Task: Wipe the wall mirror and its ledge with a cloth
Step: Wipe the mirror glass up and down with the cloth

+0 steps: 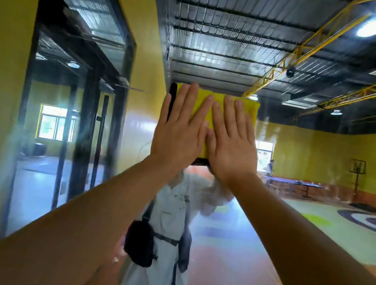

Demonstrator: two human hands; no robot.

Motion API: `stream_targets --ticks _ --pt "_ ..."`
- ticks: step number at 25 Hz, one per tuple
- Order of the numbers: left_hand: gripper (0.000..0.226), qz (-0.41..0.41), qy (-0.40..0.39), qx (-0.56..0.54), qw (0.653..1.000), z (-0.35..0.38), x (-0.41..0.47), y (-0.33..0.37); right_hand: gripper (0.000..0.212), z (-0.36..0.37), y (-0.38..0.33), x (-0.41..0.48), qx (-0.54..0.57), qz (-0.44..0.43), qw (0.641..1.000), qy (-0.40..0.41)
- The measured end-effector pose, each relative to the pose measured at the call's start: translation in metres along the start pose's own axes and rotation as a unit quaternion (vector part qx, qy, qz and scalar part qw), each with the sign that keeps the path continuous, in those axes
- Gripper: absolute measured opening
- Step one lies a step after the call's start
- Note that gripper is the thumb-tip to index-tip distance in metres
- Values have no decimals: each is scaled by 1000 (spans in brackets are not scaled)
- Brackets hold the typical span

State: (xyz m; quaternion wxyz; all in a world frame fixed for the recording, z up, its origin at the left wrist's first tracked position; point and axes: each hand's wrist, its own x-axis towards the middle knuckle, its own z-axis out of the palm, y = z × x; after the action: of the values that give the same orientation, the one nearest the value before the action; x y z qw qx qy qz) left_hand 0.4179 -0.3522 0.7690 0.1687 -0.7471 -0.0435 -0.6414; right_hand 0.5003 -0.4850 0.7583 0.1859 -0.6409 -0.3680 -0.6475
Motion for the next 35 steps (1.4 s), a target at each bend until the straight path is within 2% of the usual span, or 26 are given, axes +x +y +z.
stream_targets --ticks 9,19,22,27,31,33,35 --pt "57 -4 -72 0 997 9 -205 47 55 11 -46 -202 28 -13 999 -37" --pt "68 -4 -190 -21 981 40 -554 116 58 34 -129 -545 70 -28 988 -136" --pt "64 -9 -187 -44 981 46 -648 130 61 36 -154 -635 83 -26 983 -163" --pt "80 -3 -273 -42 961 48 -791 149 66 40 -188 -772 88 -56 966 -235" --pt "107 27 -334 -22 942 34 -865 155 65 28 -200 -840 73 -91 950 -291" --pt "106 36 -335 -2 941 31 -874 155 65 26 -199 -846 80 -97 947 -295" --pt "95 45 -325 1 945 29 -873 158 64 25 -194 -843 84 -107 945 -297"
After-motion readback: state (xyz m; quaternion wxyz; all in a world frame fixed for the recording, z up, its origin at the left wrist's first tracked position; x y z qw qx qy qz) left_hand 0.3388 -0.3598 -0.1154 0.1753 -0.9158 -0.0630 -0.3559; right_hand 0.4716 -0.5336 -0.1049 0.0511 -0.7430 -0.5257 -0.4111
